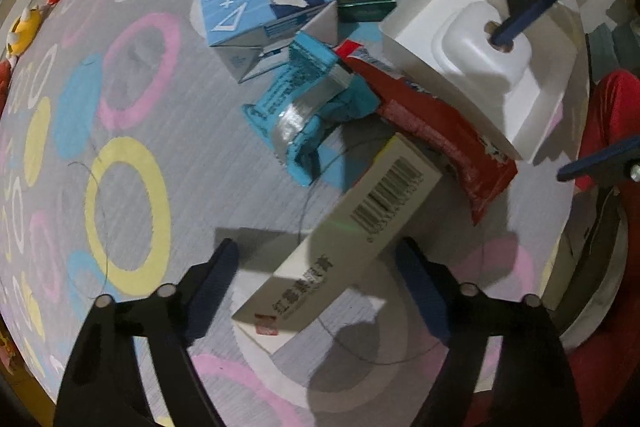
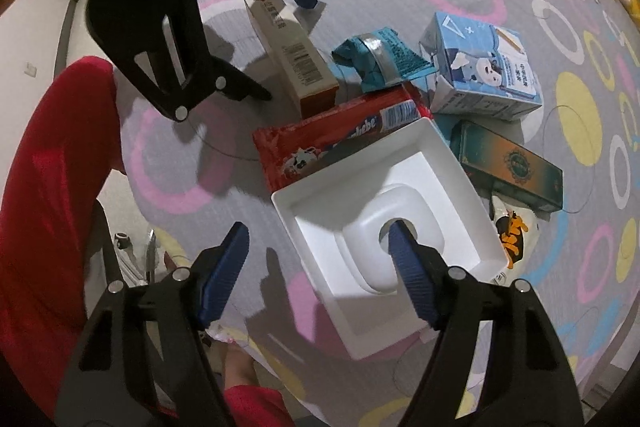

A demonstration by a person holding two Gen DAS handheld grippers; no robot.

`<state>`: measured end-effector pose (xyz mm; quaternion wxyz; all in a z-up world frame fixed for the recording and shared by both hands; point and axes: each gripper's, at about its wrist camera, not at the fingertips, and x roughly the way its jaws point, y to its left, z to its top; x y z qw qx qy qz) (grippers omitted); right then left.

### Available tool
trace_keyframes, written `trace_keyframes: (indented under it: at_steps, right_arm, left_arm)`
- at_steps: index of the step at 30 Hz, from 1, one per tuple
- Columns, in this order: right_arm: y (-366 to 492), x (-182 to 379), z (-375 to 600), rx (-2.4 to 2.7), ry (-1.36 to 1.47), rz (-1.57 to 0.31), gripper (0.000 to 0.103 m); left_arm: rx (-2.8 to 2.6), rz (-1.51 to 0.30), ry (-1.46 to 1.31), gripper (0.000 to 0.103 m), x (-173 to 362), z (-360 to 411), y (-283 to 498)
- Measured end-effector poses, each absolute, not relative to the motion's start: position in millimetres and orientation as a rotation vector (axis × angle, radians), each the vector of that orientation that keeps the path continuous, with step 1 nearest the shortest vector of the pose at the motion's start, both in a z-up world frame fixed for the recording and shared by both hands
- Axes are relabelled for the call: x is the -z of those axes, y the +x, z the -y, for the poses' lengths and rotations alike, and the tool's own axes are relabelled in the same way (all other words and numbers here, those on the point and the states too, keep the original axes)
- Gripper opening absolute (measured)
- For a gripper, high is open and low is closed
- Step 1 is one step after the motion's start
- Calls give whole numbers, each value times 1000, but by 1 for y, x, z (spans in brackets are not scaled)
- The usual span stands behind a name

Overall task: Collect trash
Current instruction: 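Grasp the white-and-red box with the left tool while the right tool grasps the white plastic tray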

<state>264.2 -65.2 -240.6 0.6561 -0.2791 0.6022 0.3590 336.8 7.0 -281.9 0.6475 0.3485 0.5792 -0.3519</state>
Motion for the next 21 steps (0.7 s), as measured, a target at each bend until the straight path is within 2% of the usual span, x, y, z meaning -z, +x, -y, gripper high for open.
trace_keyframes:
  at_steps: [5,10,13,18,21]
  right_arm:
    - [262,243,66,-783,-637,-1349,50]
    - [264,245,68,-752,-633,-1359,49]
    - [262,245,64,-741,-643,-1358,49]
    - [260,241,68,-706,-614,-1352,40]
    - [260,239,70,-693,-595,-1353,38]
  left_arm:
    - [829,-1307,784,55,276,-2,323]
    - [824,-1315,748,41,272,-1,317]
    - [785,-1328,696,38,269,-2,316]
    - [690,-1343,597,36,267,-20,311]
    - [606,-1357,526,33,265,-27,312]
